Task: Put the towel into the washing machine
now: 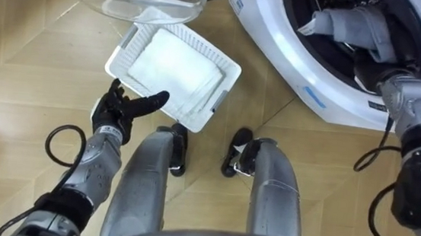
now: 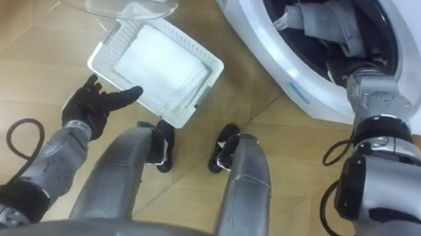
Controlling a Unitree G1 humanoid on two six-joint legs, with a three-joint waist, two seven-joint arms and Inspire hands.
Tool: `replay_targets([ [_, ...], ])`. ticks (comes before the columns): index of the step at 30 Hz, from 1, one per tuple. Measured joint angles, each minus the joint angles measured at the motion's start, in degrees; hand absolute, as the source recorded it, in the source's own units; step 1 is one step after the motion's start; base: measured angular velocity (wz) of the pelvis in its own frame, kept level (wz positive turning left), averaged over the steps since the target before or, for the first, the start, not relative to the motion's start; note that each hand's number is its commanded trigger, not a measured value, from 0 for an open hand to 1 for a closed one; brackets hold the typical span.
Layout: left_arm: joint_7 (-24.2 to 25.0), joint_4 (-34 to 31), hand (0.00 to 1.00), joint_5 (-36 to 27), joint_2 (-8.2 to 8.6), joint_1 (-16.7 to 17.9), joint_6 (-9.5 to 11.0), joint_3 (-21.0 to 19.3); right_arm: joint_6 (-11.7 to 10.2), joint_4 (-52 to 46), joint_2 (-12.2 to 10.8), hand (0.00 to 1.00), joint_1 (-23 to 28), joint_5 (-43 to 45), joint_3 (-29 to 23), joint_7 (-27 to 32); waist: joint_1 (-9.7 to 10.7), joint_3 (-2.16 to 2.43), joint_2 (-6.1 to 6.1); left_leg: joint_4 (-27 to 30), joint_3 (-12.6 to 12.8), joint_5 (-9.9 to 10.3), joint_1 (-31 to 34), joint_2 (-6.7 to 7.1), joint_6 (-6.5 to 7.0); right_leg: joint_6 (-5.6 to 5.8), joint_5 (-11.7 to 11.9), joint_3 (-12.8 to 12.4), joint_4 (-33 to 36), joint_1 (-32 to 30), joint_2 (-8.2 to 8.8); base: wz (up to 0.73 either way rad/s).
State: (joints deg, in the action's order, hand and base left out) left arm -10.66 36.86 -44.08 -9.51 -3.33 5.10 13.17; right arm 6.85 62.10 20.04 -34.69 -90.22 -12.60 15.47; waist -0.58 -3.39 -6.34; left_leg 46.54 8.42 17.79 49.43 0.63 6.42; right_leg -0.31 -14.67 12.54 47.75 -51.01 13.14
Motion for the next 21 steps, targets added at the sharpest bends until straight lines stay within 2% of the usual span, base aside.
replay_targets([
  [8, 0.0, -0.9, 0.00, 0.0, 0.67, -0.3, 0.0, 0.6, -2.0, 0.2, 0.0, 0.00, 0.2, -2.3, -0.1, 2.0, -1.1, 0.04, 0.48, -0.8, 0.2, 0.0, -1.3, 0.00, 0.00, 0.01, 0.0, -0.1, -0.4, 1.0, -0.04, 0.00],
  [13, 0.1, -0.9, 0.00, 2.4, 1.15, -0.1, -0.1, 0.6, -2.9, 0.3, 0.0, 0.00, 0.5, -2.2, -0.1, 3.3, -1.8, 0.11, 1.19, -1.9, 0.5, -0.1, -3.0, -0.05, 0.06, 0.10, 0.0, -0.1, -1.4, 2.5, -0.13, -0.01],
  [18, 1.8, 0.1, 0.00, 4.6, 1.32, -0.8, -0.3, 0.7, -5.5, 0.4, 0.0, 0.00, 1.8, -2.2, -0.1, 3.2, -3.5, 0.16, 1.92, -2.9, 0.8, -0.1, -4.5, -0.32, 0.06, 0.31, 0.4, -0.1, -2.7, 3.9, -0.57, -0.05],
  [21, 2.5, 0.5, 0.00, 4.9, 1.38, -1.1, -0.8, 1.0, -5.6, 0.4, 0.0, 0.00, 2.9, -2.8, 0.0, 2.0, -4.0, 0.16, 2.44, -3.5, 0.8, 0.0, -5.4, -0.57, 0.05, 0.45, 0.6, -0.1, -3.6, 5.0, -1.05, -0.04],
])
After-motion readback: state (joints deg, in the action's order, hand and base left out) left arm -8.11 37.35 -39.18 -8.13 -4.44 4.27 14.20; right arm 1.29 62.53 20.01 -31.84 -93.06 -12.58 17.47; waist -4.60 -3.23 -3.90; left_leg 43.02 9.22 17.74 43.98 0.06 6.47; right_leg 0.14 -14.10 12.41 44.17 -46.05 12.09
